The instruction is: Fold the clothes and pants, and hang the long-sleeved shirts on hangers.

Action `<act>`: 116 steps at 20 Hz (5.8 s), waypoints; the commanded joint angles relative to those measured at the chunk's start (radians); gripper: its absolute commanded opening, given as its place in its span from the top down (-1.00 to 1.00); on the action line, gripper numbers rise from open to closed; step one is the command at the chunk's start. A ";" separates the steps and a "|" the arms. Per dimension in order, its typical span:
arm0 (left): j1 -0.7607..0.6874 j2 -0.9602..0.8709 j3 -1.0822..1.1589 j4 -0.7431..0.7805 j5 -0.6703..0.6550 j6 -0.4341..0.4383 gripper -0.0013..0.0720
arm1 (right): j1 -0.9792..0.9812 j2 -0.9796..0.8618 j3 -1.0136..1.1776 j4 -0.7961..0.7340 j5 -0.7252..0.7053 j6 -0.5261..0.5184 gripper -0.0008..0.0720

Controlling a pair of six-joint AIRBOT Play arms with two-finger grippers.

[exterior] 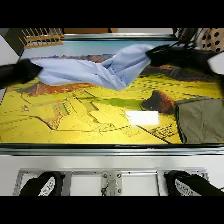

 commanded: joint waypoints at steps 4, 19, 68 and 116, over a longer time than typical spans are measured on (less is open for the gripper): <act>0.010 0.256 0.068 0.005 -0.053 -0.003 0.94 | -0.018 0.314 0.008 -0.179 0.113 0.125 0.95; 0.005 0.021 -0.769 -0.029 0.143 -0.119 0.94 | -0.023 0.113 -0.554 -0.412 0.138 0.386 -0.22; 0.328 0.529 -0.735 -0.018 -0.416 -0.161 0.94 | -0.227 0.185 -0.157 -0.364 0.579 0.320 0.95; 0.099 -0.308 -0.181 -0.154 0.099 0.089 0.94 | -0.216 0.059 -0.497 -0.084 0.037 0.206 0.94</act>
